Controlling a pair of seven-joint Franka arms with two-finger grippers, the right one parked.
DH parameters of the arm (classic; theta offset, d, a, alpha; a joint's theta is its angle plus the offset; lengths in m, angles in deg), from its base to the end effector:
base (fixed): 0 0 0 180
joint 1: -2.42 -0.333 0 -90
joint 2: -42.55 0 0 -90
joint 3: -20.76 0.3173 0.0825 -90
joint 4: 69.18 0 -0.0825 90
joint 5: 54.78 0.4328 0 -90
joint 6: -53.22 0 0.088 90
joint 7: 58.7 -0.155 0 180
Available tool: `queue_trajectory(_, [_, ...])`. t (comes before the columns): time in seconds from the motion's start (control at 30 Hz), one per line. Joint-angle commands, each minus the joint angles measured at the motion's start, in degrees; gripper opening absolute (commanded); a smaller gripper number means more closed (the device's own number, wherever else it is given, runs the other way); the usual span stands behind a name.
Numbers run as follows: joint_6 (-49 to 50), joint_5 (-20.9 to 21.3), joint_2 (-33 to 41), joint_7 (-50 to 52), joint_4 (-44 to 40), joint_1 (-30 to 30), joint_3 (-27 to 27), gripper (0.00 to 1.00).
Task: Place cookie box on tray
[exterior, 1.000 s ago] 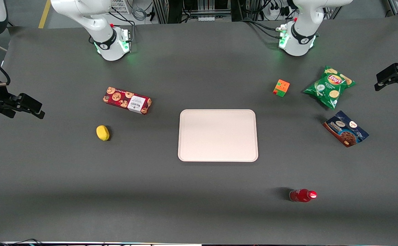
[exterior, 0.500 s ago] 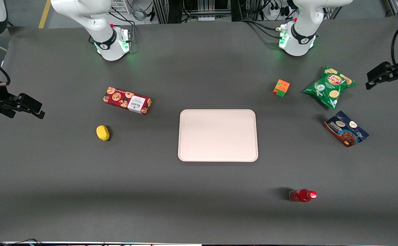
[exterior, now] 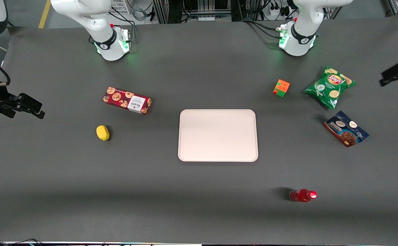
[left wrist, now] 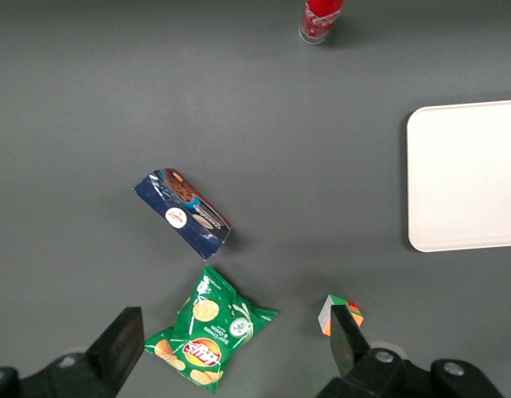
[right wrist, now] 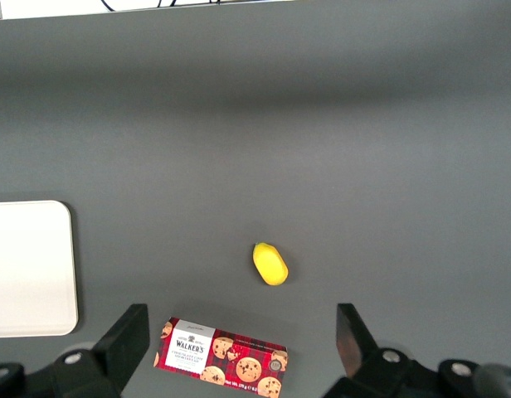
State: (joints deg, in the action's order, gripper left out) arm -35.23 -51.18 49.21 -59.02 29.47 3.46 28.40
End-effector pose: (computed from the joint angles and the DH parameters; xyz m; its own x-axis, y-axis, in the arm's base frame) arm 0.5539 0.0771 0.5646 0.9920 0.1090 -0.0630 0.1062 -0.9932 -0.0470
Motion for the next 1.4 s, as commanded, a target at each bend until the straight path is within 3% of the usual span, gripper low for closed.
queue_trajectory(0.0, [-0.85,1.50,-3.13,6.46,1.01,0.18,3.52,1.00])
queue_trajectory(0.2, [-9.97,1.50,-9.20,15.25,5.05,0.18,4.23,1.00])
queue_trajectory(0.4, [-20.35,1.50,-14.12,16.84,11.38,0.09,5.11,1.00])
queue_trajectory(0.77, [-38.37,0.44,-15.97,16.40,24.30,0.01,8.45,1.00])
queue_trajectory(1.03, [-46.54,-4.83,-16.15,16.05,29.05,0.09,8.54,1.00])
queue_trajectory(1.37, [-53.40,-5.89,-18.08,15.79,31.69,0.10,8.27,1.00])
